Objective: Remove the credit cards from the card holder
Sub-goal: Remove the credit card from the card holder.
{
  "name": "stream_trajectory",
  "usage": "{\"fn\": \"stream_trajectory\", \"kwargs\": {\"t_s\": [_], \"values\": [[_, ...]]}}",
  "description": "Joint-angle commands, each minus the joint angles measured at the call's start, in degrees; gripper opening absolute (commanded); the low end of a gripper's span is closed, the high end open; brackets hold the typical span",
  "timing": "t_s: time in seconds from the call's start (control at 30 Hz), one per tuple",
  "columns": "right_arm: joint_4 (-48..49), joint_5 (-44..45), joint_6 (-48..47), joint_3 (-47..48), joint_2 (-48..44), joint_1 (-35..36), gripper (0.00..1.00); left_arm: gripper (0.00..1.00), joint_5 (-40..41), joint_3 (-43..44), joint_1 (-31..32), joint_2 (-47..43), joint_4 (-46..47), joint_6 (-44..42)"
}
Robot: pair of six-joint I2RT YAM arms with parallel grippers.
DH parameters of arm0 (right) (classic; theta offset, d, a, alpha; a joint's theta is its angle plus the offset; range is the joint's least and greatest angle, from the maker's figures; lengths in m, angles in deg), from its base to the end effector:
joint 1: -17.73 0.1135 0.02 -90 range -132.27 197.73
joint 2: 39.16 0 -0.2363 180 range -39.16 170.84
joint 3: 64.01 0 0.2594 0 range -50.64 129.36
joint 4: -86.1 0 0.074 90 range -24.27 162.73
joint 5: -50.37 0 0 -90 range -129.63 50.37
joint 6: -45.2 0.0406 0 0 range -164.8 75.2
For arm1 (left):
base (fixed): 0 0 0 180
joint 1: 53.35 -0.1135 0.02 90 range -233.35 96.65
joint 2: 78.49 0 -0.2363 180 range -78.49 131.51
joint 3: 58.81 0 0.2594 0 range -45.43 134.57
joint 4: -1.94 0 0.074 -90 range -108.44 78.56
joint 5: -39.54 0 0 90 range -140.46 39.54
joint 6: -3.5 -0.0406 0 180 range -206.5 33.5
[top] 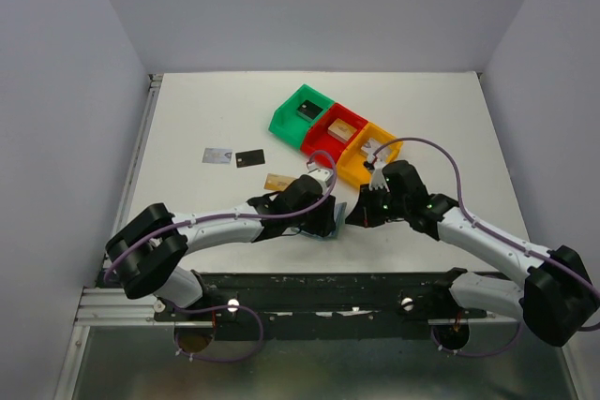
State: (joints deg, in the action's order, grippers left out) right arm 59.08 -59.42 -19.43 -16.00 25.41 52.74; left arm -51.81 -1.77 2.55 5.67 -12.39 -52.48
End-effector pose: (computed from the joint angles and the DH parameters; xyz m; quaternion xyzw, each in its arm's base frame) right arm 0.1956 0.1538 0.1756 -0.1436 0.8965 0.3317 0.2562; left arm 0.1745 -0.2595 0.1545 0.1777 0.8940 -0.2981 0.2833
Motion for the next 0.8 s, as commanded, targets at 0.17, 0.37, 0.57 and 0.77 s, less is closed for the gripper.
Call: {"fn": "stream_trajectory", "kwargs": {"t_s": [0.17, 0.37, 0.57, 0.77], "values": [[-1.99, -0.51, -1.55, 3.16, 0.9, -0.64, 0.0, 0.53, -0.15, 2.04, 0.0, 0.3, -0.63, -1.85], [-2.43, -0.34, -1.9, 3.51, 0.9, -0.73, 0.0, 0.49, 3.36, 1.96, 0.09, -0.14, -2.38, -1.94], [-2.87, -0.42, -2.42, 3.78, 0.99, -0.64, 0.0, 0.49, 6.35, 2.04, -0.35, -0.49, -4.5, -1.41], [-3.05, -0.07, -2.95, 3.95, 1.16, -0.81, 0.0, 0.49, 9.07, 0.99, -0.88, -2.33, -5.46, -0.71]]}}
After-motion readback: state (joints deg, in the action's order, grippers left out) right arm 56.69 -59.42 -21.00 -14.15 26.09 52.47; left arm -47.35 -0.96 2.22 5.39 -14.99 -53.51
